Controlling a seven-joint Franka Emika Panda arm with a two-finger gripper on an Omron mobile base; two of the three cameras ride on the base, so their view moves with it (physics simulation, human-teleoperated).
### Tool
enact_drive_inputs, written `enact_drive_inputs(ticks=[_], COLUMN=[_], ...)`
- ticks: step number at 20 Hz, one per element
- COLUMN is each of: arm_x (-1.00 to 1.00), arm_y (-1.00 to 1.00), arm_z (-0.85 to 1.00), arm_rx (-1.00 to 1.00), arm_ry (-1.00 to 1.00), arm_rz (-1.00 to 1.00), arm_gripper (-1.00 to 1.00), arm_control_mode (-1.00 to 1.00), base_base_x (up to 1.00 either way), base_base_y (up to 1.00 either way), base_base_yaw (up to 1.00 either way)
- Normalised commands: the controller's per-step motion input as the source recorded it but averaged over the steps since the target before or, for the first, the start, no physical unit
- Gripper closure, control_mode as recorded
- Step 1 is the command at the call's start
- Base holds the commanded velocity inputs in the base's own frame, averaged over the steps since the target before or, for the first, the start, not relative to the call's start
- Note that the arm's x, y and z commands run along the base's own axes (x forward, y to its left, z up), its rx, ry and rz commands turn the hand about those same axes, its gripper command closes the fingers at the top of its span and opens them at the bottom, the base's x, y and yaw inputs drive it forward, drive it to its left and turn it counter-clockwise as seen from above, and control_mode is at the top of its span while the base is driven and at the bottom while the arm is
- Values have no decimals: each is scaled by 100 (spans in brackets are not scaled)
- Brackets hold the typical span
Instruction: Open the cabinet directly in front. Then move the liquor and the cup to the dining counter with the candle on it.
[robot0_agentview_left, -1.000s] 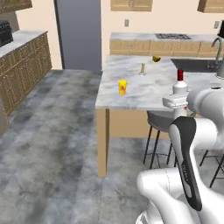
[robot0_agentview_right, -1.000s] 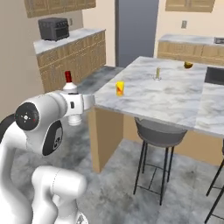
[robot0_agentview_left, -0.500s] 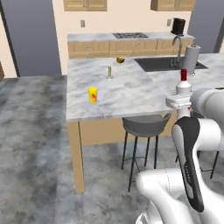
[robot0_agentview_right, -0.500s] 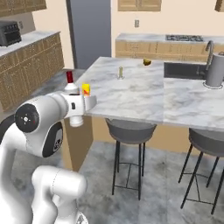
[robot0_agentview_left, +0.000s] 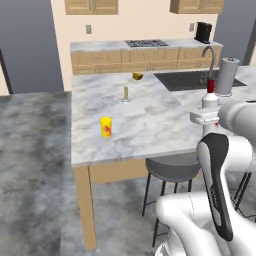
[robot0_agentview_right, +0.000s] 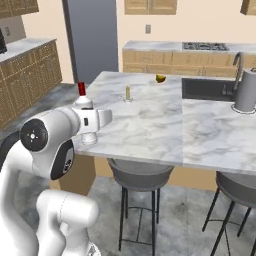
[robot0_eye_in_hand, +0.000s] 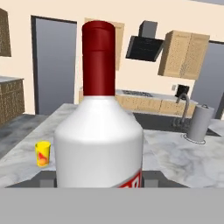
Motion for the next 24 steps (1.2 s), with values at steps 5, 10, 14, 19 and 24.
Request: enact_drive_inputs(ticks=[5, 10, 14, 19, 24], arm_x=[0, 0, 0, 0, 0], arm_y=[0, 0, 0, 0, 0], arm_z=[0, 0, 0, 0, 0], arm_rx=[0, 0, 0, 0, 0], arm_ry=[0, 0, 0, 0, 0], arm_rz=[0, 0, 0, 0, 0], arm_gripper=[100, 100, 100, 100, 100], arm_control_mode=[100, 100, 100, 100, 100], base_base_x=[-18, 8, 60, 66, 33], base_base_y=[56, 43, 9, 23, 17], base_base_yaw=[0, -5, -6, -10, -4])
